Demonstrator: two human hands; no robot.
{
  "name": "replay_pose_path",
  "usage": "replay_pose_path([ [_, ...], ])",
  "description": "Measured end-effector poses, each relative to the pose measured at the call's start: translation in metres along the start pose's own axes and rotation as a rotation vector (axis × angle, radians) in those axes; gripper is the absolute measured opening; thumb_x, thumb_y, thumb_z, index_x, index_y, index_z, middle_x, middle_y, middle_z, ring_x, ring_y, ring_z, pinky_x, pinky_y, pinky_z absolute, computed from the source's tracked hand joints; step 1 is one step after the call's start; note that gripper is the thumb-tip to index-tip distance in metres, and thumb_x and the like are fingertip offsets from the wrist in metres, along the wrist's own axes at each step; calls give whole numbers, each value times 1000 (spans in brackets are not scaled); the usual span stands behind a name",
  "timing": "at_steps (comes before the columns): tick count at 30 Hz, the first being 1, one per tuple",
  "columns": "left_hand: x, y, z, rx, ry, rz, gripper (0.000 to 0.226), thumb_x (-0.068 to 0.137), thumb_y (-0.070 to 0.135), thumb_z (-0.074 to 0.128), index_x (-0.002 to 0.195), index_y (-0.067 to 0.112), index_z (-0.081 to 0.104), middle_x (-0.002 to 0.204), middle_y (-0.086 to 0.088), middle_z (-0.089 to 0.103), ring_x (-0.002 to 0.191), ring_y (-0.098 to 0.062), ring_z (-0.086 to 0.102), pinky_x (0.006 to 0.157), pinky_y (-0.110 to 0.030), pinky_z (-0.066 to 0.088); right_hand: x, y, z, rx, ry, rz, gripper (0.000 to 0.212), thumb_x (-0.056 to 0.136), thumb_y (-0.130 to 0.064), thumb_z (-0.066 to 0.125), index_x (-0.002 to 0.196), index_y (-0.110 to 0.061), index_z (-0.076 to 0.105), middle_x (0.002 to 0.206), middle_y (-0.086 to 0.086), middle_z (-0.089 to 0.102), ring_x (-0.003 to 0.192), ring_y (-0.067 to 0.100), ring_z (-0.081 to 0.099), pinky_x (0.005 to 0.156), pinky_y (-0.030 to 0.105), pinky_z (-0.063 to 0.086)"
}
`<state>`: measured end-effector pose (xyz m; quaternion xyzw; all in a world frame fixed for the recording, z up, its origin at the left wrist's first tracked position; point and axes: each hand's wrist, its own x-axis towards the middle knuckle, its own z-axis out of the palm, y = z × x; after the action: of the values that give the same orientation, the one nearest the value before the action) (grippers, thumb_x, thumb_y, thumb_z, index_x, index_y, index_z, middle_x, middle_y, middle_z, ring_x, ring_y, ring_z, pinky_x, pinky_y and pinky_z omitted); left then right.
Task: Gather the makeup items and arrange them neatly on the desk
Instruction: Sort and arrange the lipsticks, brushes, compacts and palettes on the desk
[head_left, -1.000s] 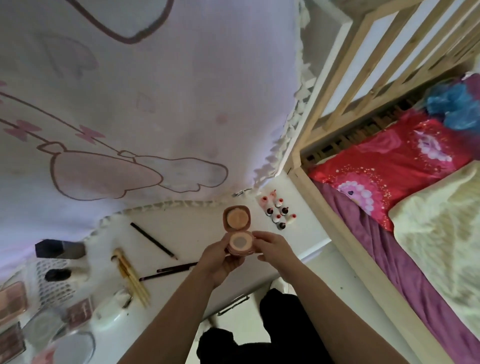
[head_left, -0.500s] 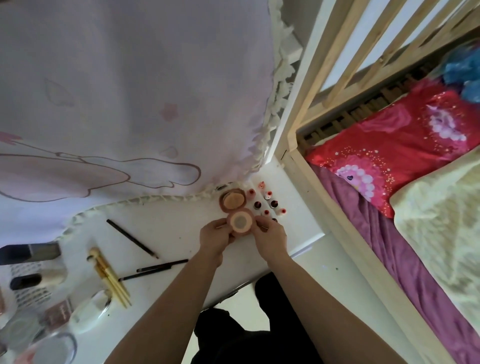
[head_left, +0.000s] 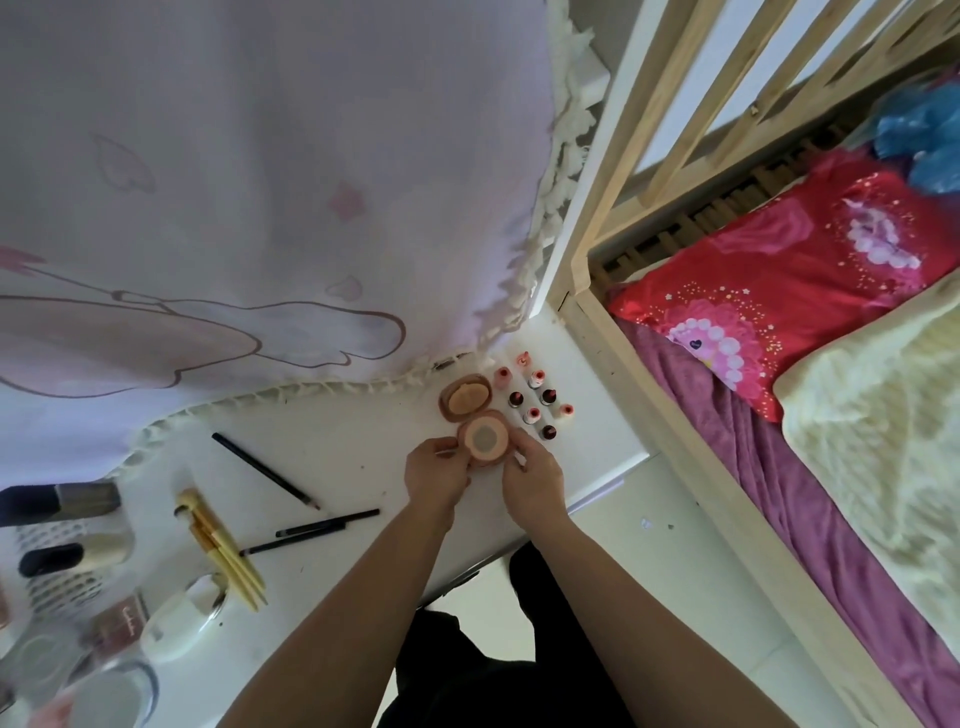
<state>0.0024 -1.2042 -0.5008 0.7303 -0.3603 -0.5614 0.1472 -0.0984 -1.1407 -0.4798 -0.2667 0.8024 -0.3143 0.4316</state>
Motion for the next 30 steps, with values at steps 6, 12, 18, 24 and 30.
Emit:
replay_pose_path([
  [6, -10, -4, -11, 19, -3, 39, 23, 85, 32, 66, 101, 16, 66, 92, -6, 71, 73, -21, 68, 78, -41, 60, -14, 2, 4, -28, 41, 27, 52, 94, 0, 43, 142, -19, 50, 139, 1, 50, 129, 18, 47, 97, 14, 29],
  [12, -25, -19, -78, 145, 103, 150, 22, 96, 31, 52, 104, 18, 68, 99, 1, 70, 92, -21, 63, 85, -38, 54, -30, -7, 24, -124, 17, -25, 36, 93, -8, 50, 127, -18, 57, 120, 3, 56, 112, 21, 54, 91, 26, 37],
  [18, -35, -62, -183, 244, 221, 170, 17, 97, 28, 50, 100, 20, 65, 87, 6, 63, 83, -18, 61, 68, -28, 43, -54, -28, 88, -274, -178, -189, 34, 92, -11, 54, 123, -22, 60, 111, -1, 60, 89, 11, 59, 85, 24, 41],
  [24, -39, -118, -284, 391, 291, 211, 17, 94, 26, 54, 101, 21, 68, 97, 2, 67, 84, -14, 59, 71, -27, 42, -92, -46, 172, -429, -377, -341, 38, 90, -9, 57, 126, -22, 60, 113, -2, 58, 99, 16, 61, 96, 32, 47],
  [30, -42, -162, -352, 437, 383, 311, 9, 89, 15, 62, 96, 16, 68, 96, -3, 65, 88, -21, 60, 73, -30, 44, -134, -60, 228, -509, -507, -402, 37, 95, -17, 55, 131, -24, 56, 126, -4, 54, 99, 11, 60, 92, 27, 48],
])
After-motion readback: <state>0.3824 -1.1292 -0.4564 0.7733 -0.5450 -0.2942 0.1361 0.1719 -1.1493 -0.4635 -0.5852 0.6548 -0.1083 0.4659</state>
